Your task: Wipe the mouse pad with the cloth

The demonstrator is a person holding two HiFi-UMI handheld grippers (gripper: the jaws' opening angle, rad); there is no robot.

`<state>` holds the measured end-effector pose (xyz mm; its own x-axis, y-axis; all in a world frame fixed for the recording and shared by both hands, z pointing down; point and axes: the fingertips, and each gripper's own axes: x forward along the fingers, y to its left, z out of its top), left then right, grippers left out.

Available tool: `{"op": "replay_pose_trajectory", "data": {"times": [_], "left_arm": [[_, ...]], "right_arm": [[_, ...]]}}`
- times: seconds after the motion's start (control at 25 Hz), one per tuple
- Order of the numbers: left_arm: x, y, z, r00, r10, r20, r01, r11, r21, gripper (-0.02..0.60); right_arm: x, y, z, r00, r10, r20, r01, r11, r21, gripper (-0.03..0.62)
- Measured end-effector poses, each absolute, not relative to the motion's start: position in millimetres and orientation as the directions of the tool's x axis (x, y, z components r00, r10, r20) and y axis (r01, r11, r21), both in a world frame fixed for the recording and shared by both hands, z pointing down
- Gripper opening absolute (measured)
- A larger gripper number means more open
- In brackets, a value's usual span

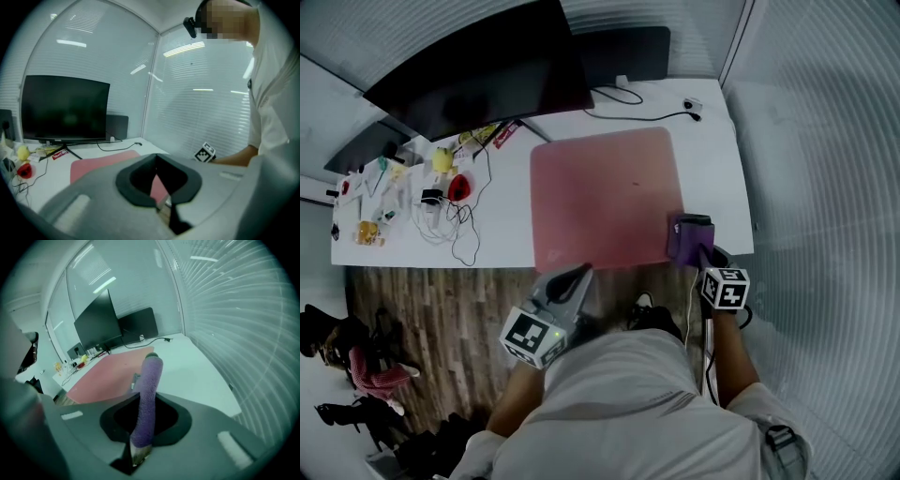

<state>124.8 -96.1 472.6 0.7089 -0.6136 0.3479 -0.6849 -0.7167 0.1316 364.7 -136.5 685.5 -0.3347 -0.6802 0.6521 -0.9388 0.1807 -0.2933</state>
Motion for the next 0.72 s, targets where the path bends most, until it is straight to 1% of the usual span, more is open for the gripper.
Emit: {"op": "replay_pose_trajectory", "data": {"times": [0.24, 0.4, 0.72], "left_arm": [[91, -91, 440, 0.703, -0.649, 0.291, -0.695, -0.713, 0.091, 0.002], [58, -81, 420, 0.698, -0.673, 0.246, -0.707, -0.703, 0.083, 0.002], [-33, -73, 375, 0.650, -0.746, 0.145, -0.755, -0.656, 0.009, 0.002]], "right_arm": [[329, -160, 597, -0.383, -0.789, 0.480, -0.910, 0.235, -0.341, 0.048], [292, -162, 528, -0.401, -0.842, 0.360, -0.903, 0.299, -0.307, 0.046], [185, -134, 429, -0.465, -0.857, 0.223, -0.879, 0.418, -0.228, 0.046]]}}
